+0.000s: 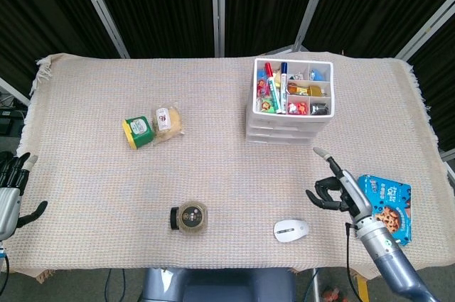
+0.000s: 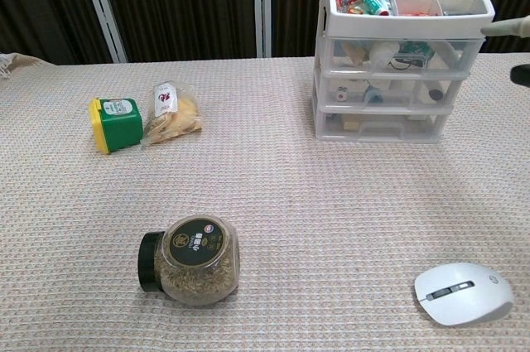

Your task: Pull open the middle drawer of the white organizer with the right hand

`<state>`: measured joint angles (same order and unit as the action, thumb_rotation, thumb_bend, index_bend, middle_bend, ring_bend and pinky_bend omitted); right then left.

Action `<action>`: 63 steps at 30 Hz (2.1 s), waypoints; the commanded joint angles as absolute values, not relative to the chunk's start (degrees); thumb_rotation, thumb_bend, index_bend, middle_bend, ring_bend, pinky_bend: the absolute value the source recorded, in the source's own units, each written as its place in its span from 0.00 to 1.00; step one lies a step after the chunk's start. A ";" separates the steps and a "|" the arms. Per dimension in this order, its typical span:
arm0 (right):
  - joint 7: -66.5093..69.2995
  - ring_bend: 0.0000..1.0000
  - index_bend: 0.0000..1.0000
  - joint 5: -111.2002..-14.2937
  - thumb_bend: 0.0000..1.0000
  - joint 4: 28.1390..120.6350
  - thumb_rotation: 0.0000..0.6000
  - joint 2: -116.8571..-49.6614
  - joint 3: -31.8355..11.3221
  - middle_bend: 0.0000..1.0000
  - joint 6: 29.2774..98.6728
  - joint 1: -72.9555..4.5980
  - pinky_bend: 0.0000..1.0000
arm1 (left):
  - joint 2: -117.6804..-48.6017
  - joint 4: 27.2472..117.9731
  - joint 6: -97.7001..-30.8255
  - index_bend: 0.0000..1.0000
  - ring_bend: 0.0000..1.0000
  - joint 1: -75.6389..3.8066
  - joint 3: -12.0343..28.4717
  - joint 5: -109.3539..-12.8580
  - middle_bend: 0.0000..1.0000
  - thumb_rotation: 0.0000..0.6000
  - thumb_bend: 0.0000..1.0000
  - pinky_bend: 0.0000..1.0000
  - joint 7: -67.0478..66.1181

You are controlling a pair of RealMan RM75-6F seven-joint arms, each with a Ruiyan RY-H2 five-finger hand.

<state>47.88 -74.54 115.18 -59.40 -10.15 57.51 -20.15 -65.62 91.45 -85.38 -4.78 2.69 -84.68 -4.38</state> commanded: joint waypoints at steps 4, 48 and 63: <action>50.46 0.89 0.09 -69.22 0.29 115.21 1.00 -59.65 -13.14 0.88 51.65 -24.48 0.74 | -65.62 91.66 -85.02 0.00 0.00 -5.00 2.84 -84.42 0.00 1.00 0.29 0.00 -4.69; 44.32 0.89 0.09 -46.67 0.29 105.44 1.00 -77.98 -20.42 0.87 40.25 -35.26 0.74 | -65.31 91.19 -84.46 0.00 0.00 -5.51 2.76 -84.78 0.00 1.00 0.29 0.00 -3.03; 45.12 0.89 0.11 -41.94 0.29 98.99 1.00 -83.10 -22.94 0.87 36.01 -37.54 0.74 | -65.27 91.29 -84.38 0.00 0.00 -5.54 2.74 -84.65 0.00 1.00 0.29 0.00 -3.14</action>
<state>44.88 -42.65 99.84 -82.65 -22.55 36.75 -37.15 -65.27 91.29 -84.38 -5.55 2.74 -84.65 -3.14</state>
